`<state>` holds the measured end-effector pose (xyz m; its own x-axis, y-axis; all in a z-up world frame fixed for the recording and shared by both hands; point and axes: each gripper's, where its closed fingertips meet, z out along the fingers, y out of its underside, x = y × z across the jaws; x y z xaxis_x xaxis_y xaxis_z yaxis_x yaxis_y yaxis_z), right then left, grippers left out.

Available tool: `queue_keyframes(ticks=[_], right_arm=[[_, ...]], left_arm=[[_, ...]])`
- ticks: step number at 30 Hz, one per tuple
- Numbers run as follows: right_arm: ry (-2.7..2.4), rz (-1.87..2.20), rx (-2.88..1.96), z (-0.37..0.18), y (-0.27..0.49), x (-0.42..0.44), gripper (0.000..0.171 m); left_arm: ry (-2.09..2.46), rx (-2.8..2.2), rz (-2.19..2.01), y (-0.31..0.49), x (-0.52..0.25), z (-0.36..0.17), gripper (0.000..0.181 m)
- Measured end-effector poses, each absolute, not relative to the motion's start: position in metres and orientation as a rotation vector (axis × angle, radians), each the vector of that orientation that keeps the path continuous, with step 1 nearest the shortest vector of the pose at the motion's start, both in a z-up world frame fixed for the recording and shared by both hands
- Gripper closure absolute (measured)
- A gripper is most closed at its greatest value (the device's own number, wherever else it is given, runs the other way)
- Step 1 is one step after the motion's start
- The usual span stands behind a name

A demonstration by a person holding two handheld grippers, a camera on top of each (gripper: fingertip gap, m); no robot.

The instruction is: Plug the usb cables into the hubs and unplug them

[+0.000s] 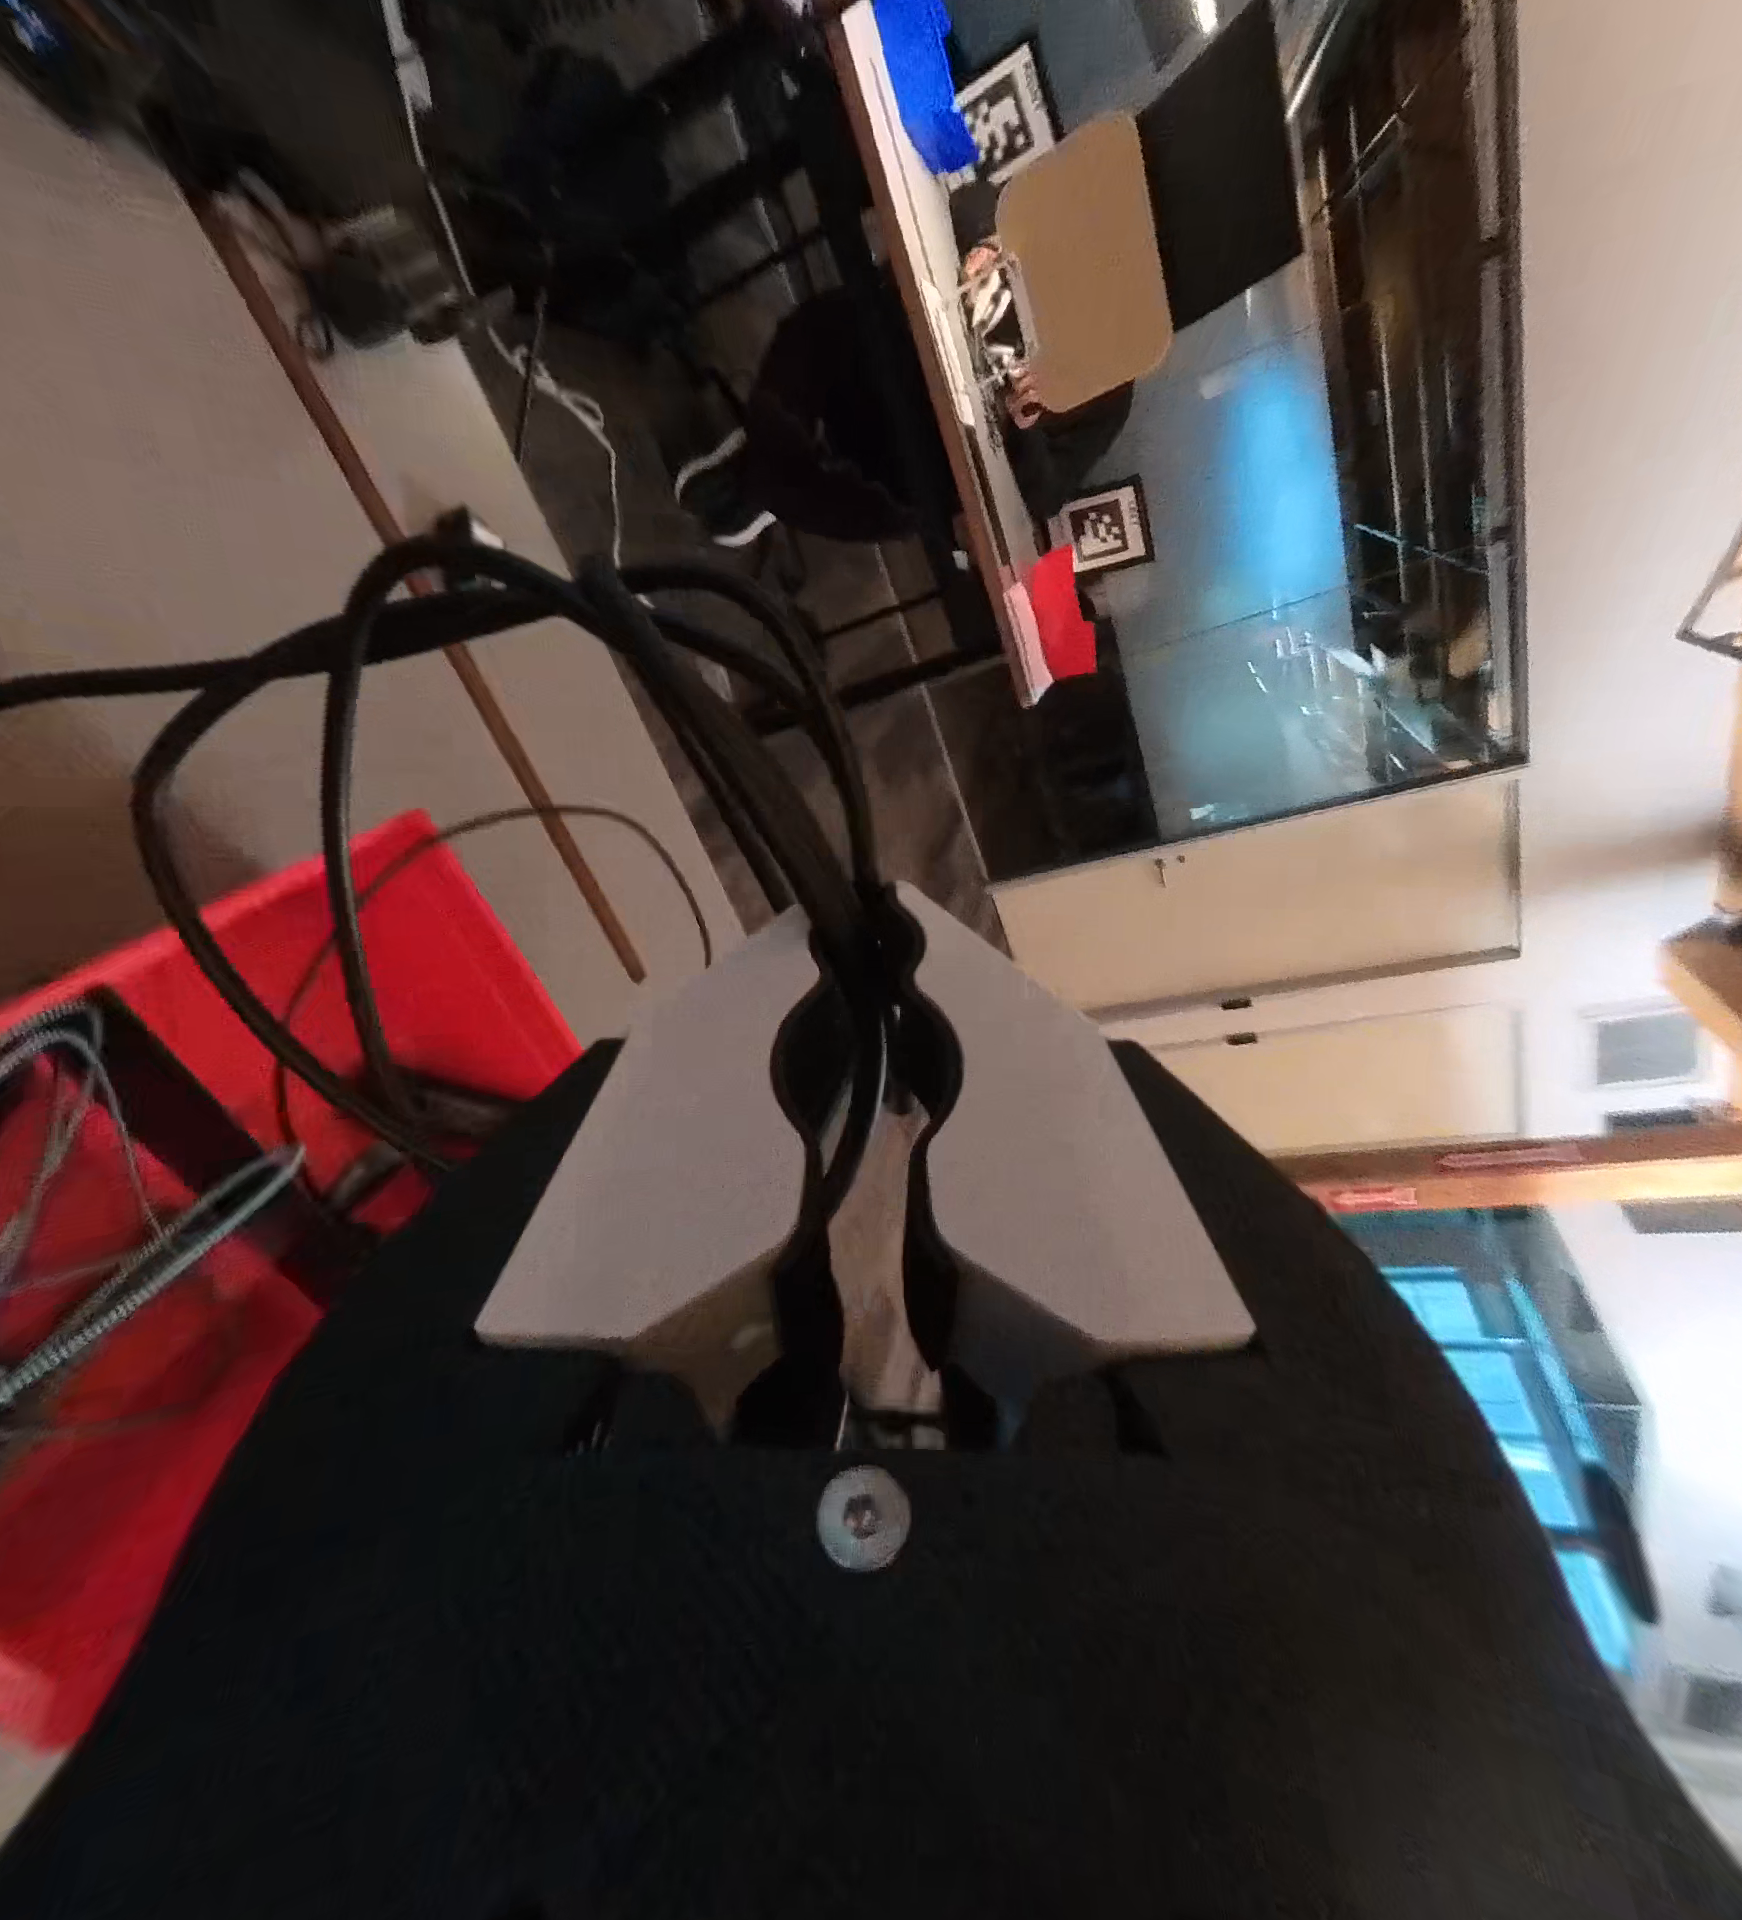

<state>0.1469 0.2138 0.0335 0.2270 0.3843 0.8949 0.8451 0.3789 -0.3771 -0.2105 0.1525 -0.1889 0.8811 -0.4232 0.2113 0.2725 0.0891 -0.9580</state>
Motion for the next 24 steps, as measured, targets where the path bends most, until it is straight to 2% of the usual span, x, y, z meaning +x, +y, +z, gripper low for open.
queue_keyframes(ticks=[5, 12, 16, 21, 24], right_arm=[[-1.406, -0.588, -1.195, 0.035, 0.222, 0.195, 0.169], [-1.139, -0.682, -1.143, 0.157, 0.223, 0.238, 0.169], [-1.092, -0.708, -1.135, 0.201, 0.225, 0.243, 0.169], [-1.095, -0.704, -1.117, 0.220, 0.223, 0.242, 0.169], [-1.139, -0.689, -1.128, 0.206, 0.222, 0.242, 0.169]], left_arm=[[0.096, -1.392, -0.557, 0.155, -0.215, -0.194, 0.155], [0.084, -1.426, -0.555, 0.159, -0.218, -0.204, 0.155], [0.098, -1.456, -0.544, 0.162, -0.216, -0.210, 0.155], [0.110, -1.476, -0.524, 0.163, -0.215, -0.214, 0.156], [0.103, -1.475, -0.525, 0.163, -0.218, -0.214, 0.156]])
